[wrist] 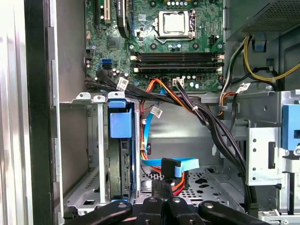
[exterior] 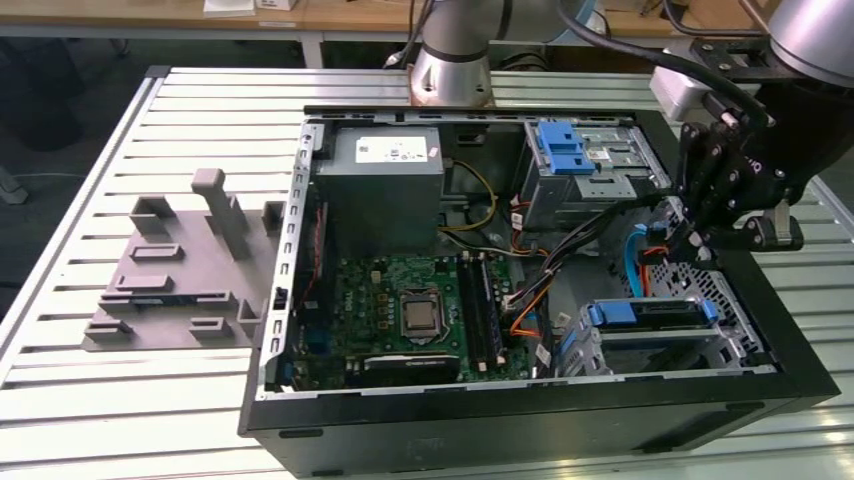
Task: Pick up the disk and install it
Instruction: 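Insert the first disk wire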
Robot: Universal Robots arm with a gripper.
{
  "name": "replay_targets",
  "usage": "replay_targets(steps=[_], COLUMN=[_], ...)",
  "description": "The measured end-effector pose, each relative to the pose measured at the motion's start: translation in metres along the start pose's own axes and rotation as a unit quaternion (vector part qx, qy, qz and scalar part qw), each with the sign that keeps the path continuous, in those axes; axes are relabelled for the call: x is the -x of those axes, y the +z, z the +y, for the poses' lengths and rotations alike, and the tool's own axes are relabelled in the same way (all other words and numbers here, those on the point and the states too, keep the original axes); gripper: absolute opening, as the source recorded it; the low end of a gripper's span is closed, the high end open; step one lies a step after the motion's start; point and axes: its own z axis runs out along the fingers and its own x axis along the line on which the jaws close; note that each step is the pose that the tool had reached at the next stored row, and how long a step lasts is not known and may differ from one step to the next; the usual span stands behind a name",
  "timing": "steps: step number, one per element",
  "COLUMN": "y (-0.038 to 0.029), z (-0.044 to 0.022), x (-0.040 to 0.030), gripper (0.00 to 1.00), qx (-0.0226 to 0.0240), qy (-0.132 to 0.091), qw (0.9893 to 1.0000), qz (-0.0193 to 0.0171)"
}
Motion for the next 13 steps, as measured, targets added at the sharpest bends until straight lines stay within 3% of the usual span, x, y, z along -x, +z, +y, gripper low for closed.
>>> replay_targets(steps=[2,7,8,13], y=[0.0,0.0,0.0,0.0004], z=[0.0,0.0,0.0001,0.0002], x=[0.0001,0.0033,0.0046,0.0094], gripper=[0.11,0.11,0.18,0.18], qx=[0.0,-0.0007,-0.0008,-0.001], qy=[0.0,0.0,0.0,0.0], qw=[1.0,1.0,1.0,0.9999], qz=[0.0003,0.007,0.0084,0.0121])
